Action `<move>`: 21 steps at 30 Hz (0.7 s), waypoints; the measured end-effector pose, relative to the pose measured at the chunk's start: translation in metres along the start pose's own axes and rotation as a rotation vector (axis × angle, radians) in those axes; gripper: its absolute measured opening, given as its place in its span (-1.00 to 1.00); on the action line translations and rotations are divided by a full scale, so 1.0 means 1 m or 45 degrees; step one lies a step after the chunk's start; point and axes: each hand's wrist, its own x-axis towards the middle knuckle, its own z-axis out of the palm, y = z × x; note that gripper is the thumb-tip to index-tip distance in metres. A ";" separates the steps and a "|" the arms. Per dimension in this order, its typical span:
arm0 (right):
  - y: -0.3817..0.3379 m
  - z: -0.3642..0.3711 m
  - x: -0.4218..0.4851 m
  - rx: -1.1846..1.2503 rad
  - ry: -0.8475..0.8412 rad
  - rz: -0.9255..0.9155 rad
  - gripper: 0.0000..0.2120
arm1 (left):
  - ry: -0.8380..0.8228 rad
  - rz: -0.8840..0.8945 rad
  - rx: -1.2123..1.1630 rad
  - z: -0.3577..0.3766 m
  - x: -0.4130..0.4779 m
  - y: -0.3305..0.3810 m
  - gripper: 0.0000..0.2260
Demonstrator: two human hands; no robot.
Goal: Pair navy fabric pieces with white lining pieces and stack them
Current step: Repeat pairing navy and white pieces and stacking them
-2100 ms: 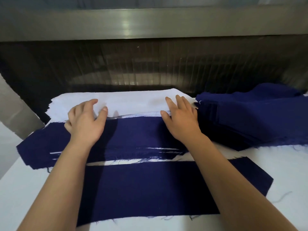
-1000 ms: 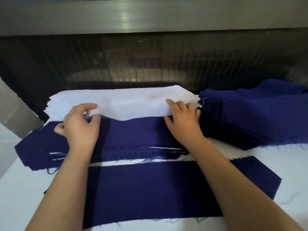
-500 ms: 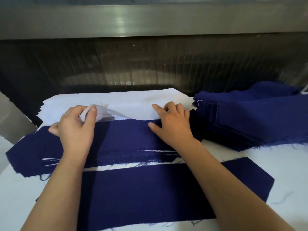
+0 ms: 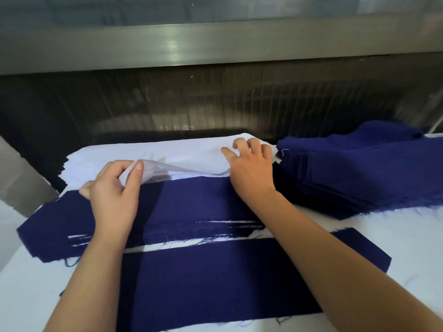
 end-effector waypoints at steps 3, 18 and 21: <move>0.015 -0.010 -0.004 0.090 0.076 0.103 -0.58 | -0.020 0.094 0.045 -0.002 -0.006 0.002 -0.87; 0.061 -0.052 -0.093 0.629 0.256 0.358 -0.74 | -0.348 0.575 0.454 -0.053 -0.064 0.021 -0.70; 0.060 -0.052 -0.112 0.659 0.284 0.425 -0.75 | -0.372 0.630 0.464 -0.059 -0.075 0.020 -0.66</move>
